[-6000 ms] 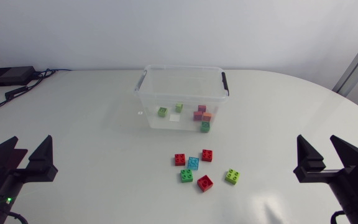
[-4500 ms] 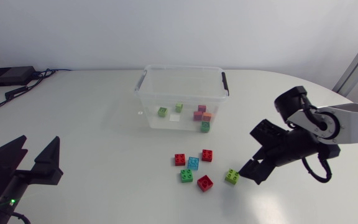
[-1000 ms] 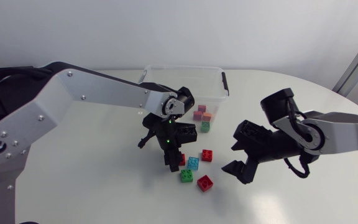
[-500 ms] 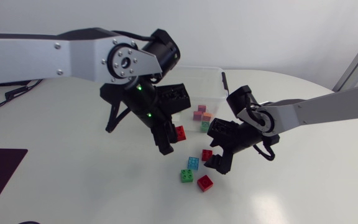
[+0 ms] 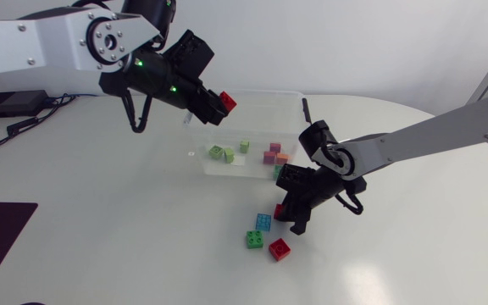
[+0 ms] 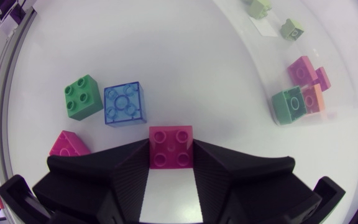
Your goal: Pick up the duplo bricks and place them in the container
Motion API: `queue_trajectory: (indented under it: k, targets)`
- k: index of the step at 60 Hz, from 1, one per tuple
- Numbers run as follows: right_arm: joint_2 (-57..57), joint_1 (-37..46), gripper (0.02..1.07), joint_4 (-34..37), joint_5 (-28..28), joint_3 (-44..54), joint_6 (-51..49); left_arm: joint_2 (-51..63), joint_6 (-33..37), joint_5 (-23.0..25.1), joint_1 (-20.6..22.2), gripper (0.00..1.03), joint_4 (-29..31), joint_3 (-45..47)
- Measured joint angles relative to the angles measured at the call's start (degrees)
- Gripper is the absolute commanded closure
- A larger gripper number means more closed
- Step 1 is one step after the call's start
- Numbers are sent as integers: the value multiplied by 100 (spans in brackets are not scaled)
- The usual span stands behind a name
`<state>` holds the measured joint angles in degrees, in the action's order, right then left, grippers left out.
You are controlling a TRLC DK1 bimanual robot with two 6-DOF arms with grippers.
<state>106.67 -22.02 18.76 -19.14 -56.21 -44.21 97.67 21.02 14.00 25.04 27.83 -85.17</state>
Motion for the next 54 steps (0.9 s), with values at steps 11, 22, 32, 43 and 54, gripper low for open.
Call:
queue_trajectory:
  k: [11, 22, 32, 43, 54]
  targets:
    - [-544, 74, 93, 437, 2, 70, 2, 597, -264, 31, -177, 25, -570, -125]
    - [-1904, 387, 93, 894, 4, 107, 42, 645, -306, -81, -190, 4, -1357, 4]
    - [-2402, 551, 93, 1001, 4, -157, 291, 55, -221, -98, -177, 4, -1438, 621]
    - [-2404, 577, 93, 890, 4, -817, 782, -933, 568, 24, 149, 4, -791, 1394]
    - [-2083, 577, 93, 535, 9, -1425, 1198, -1134, 1403, 105, 535, 4, 2, 2116]
